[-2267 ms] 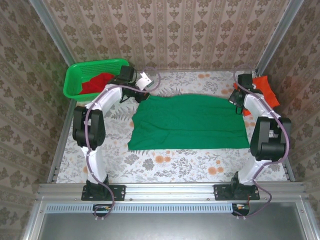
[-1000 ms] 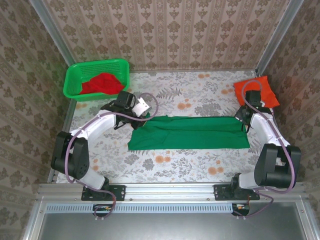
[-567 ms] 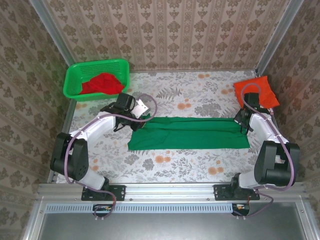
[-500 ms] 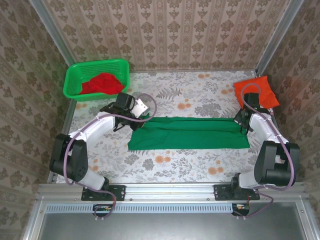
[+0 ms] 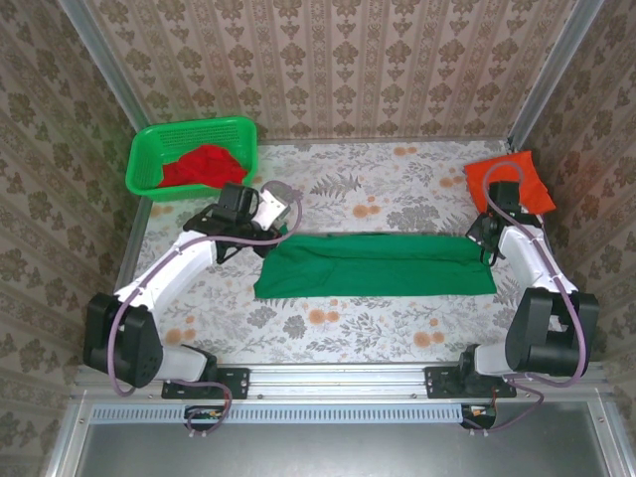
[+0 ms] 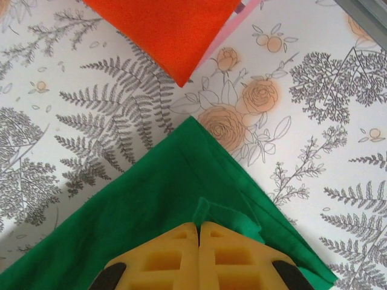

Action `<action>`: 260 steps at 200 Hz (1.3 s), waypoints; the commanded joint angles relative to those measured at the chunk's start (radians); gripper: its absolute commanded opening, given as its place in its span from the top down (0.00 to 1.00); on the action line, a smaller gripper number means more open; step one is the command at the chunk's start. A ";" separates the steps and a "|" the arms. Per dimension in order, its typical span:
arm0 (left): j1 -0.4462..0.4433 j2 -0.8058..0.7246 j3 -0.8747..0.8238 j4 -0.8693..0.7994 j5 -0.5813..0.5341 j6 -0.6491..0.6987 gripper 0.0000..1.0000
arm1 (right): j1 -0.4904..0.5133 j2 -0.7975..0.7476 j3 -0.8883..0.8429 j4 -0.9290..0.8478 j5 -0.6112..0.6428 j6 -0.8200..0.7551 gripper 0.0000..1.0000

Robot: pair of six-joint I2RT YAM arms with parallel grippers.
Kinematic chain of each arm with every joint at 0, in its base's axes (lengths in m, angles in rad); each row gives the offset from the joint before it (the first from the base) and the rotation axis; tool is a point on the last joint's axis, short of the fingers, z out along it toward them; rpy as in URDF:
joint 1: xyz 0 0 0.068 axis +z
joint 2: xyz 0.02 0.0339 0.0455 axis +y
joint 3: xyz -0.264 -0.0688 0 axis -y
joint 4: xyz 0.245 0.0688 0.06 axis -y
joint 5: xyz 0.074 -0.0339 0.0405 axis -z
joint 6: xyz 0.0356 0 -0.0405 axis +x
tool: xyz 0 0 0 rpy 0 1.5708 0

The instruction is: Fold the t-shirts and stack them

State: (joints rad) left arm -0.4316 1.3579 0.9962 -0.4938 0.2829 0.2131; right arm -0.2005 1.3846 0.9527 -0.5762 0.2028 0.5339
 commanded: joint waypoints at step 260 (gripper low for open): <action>-0.059 0.119 0.021 0.143 -0.154 -0.419 0.01 | 0.207 -0.084 -0.130 0.169 -0.227 -0.105 0.27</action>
State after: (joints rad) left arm -0.4568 1.4105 0.9600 -0.4061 0.1696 -0.0883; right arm -0.0734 1.2659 0.8085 -0.4599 0.0662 0.4438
